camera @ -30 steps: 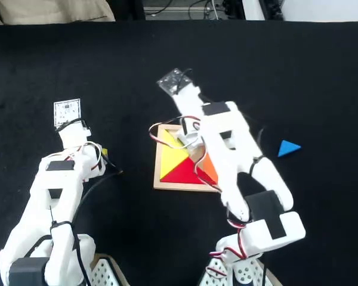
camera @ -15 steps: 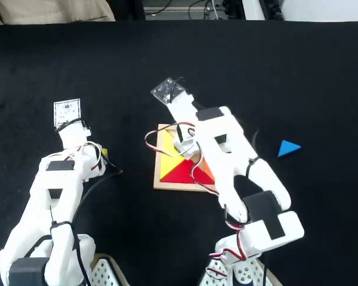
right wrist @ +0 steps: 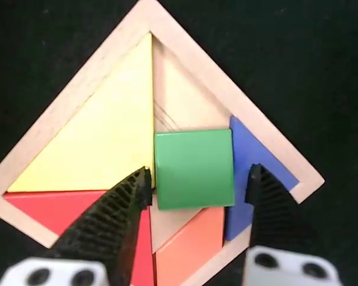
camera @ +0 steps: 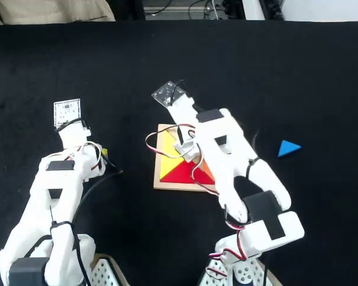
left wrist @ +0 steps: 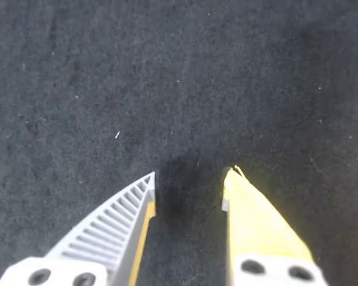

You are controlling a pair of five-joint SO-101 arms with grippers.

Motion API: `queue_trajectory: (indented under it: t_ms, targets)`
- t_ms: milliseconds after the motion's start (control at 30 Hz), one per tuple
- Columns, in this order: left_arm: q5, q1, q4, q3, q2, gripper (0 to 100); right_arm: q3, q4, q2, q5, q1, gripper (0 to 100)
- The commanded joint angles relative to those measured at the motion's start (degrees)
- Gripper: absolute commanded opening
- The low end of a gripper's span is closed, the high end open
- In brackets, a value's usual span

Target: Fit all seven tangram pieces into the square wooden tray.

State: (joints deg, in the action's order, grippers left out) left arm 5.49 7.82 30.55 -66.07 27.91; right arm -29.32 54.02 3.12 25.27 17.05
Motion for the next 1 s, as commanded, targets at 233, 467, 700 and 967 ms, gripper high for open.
queue_trajectory:
  t_ms: [233,467,700,967]
  targets:
    - [0.26,0.31,-0.88,2.24,-0.09,19,0.57,-1.23,-0.92,0.35,0.0,20.1]
    - [0.26,0.13,-0.97,2.24,-0.09,19,0.04,-3.6,-0.31,0.35,-0.18,4.1]
    - [0.26,0.13,-0.97,2.24,-0.09,19,0.04,-3.6,-0.31,0.35,-0.26,4.6]
    - [0.26,0.04,-0.97,2.24,-0.09,19,-0.13,-5.27,0.04,0.35,-0.26,4.6]
